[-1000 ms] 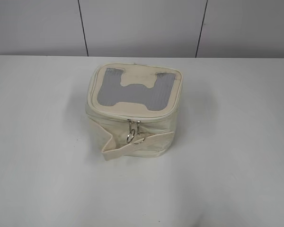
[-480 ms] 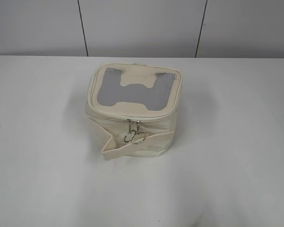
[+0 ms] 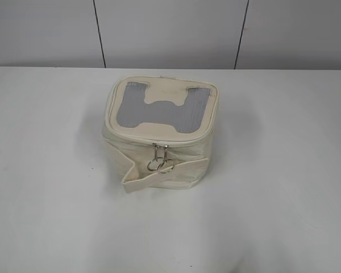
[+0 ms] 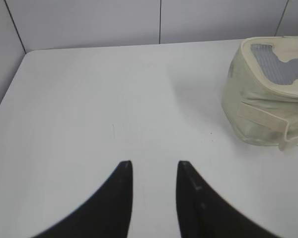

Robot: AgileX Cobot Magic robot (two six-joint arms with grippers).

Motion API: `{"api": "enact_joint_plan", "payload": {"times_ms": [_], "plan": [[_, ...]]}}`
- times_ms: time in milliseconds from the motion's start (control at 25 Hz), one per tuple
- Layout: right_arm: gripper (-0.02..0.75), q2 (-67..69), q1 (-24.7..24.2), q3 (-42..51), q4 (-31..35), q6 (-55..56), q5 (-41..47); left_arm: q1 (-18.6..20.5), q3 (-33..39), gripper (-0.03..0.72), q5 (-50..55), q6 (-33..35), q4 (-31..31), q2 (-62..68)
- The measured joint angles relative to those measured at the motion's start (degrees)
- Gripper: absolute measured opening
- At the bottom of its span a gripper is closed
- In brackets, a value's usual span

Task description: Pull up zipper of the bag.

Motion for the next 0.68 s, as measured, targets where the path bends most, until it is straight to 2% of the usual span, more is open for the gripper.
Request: {"api": "enact_joint_plan", "payload": {"times_ms": [680], "plan": [[0.42,0.0,0.0,0.0,0.32,0.0,-0.02,0.0,0.0,0.237,-0.05,0.0,0.0,0.0]]}}
